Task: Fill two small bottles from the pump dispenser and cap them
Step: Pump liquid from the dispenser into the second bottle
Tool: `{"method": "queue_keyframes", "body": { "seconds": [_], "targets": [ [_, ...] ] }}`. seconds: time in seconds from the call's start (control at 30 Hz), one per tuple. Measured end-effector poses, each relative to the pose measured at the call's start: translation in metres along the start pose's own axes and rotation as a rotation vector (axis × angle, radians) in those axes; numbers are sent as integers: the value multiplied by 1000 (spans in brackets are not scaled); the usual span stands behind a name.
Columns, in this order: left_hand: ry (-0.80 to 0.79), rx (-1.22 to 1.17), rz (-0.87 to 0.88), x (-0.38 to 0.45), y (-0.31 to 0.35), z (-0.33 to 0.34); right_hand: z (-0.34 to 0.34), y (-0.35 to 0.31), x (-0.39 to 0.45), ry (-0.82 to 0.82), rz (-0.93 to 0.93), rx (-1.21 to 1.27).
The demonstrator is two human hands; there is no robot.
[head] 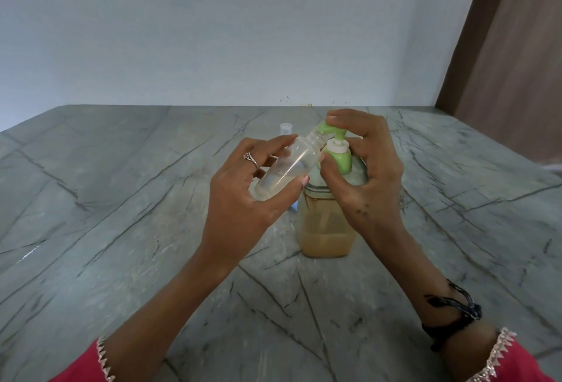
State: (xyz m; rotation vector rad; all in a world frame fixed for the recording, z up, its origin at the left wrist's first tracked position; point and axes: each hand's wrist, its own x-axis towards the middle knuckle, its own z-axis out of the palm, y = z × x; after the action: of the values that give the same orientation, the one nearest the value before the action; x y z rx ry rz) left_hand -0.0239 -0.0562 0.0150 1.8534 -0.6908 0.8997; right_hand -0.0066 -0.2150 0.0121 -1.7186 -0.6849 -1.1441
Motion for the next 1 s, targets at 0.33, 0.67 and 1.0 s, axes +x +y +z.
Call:
{"method": "queue_keyframes", "body": {
  "seconds": [0.33,0.67,1.0],
  "targets": [
    [-13,39,9,-3,-2,-2,1,-2,3,72,9,-87],
    [-7,4,16,0,-2,-1,0,1,-1,18,6,-61],
    [-17,27,17,0,-4,0,1,-4,4,46,-11,-27]
  ]
}}
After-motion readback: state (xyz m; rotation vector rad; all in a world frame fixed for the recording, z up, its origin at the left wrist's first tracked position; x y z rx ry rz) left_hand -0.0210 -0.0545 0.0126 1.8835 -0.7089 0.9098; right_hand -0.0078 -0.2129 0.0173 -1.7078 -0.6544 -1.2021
